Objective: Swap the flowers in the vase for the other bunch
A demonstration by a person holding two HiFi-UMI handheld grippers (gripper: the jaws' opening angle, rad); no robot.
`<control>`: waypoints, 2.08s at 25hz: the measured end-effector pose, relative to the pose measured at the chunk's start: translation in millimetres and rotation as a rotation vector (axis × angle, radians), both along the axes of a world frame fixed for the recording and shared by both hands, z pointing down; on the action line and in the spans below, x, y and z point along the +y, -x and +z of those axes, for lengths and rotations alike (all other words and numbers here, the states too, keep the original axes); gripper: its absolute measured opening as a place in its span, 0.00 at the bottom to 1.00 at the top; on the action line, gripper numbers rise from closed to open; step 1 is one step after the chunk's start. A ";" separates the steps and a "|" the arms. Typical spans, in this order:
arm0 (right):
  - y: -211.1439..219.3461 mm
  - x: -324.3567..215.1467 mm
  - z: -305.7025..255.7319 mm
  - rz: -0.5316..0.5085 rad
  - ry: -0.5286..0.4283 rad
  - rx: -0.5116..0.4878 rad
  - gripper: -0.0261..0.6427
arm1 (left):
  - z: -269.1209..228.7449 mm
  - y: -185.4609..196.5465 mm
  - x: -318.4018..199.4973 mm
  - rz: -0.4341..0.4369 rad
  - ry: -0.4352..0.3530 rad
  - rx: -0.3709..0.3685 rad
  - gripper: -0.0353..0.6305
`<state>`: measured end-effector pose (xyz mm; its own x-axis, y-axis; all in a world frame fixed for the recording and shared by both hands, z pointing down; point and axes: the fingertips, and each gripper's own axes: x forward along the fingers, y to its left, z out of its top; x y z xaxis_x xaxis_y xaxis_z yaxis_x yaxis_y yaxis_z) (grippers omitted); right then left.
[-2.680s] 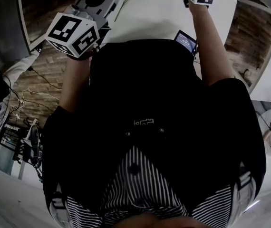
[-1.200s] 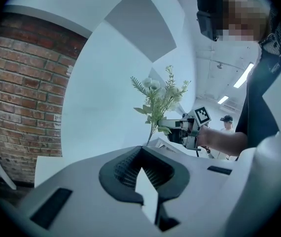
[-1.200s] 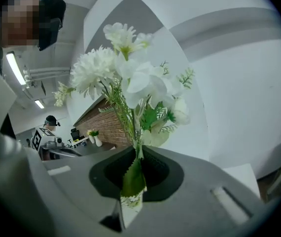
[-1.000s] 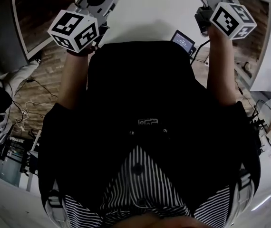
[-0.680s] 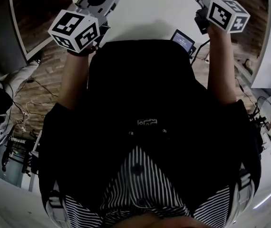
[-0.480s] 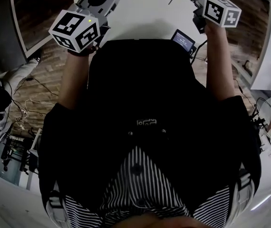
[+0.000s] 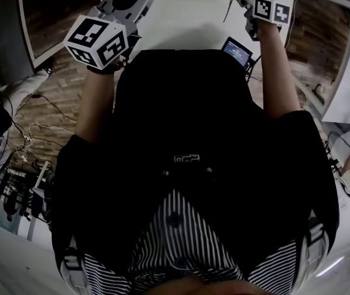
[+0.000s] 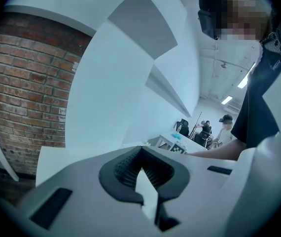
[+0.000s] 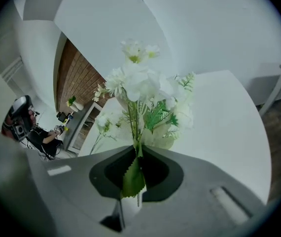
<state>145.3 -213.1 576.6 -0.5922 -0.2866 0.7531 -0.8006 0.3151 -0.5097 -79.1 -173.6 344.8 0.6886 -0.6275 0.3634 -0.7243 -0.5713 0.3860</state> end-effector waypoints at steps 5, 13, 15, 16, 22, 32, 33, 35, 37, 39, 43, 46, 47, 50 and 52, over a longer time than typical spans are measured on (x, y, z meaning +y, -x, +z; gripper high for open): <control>-6.9 5.9 38.0 0.025 0.085 0.030 0.08 | 0.3 0.0 0.6 0.001 0.002 -0.005 0.06; -22.0 17.9 70.4 0.076 0.166 0.057 0.10 | -3.4 0.2 -2.3 -0.004 0.000 -0.004 0.06; -20.9 17.7 70.8 0.068 0.164 0.068 0.10 | -4.6 0.5 -1.8 -0.001 -0.001 0.003 0.06; -20.2 17.0 70.6 0.063 0.159 0.076 0.10 | -4.5 0.5 -1.9 0.002 -0.003 0.003 0.06; -16.7 13.8 62.3 0.017 0.134 0.144 0.25 | -4.9 -3.1 -3.3 0.012 -0.011 0.010 0.06; 37.3 -9.3 -22.6 -0.080 -0.121 0.223 0.36 | 4.6 -0.2 1.0 0.004 -0.002 0.028 0.06; 57.3 -7.3 -24.8 -0.097 -0.106 0.179 0.36 | 6.1 2.8 0.3 0.000 0.001 0.031 0.06; 96.3 -1.5 -23.0 -0.128 -0.060 0.099 0.36 | 8.1 9.9 0.4 -0.012 0.006 0.035 0.06; 131.8 4.6 -17.4 -0.157 -0.019 0.047 0.36 | 8.5 20.1 2.1 -0.027 0.007 0.038 0.06; 165.4 11.5 -12.4 -0.178 0.017 0.008 0.36 | 7.7 35.6 5.3 -0.048 0.006 0.038 0.06; 206.8 19.5 0.2 -0.172 0.098 -0.039 0.36 | 6.3 57.2 11.5 -0.076 0.013 0.034 0.06; 220.0 21.2 25.3 -0.116 0.162 -0.026 0.36 | 10.8 68.4 15.2 -0.082 0.025 0.035 0.06; 224.2 22.9 35.6 -0.091 0.192 -0.021 0.36 | 13.5 73.8 16.0 -0.083 0.031 0.038 0.06; 238.3 26.6 60.3 -0.015 0.274 -0.026 0.37 | 21.5 92.3 14.9 -0.090 0.047 0.045 0.06; 244.6 23.2 67.3 0.025 0.290 -0.027 0.37 | 24.2 104.2 10.5 -0.103 0.051 0.054 0.06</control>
<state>-99.3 -189.9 643.9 -0.6089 -0.0768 0.7895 -0.7910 0.1331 -0.5971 -183.4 -163.1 369.0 0.6406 -0.6780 0.3605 -0.7557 -0.4733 0.4526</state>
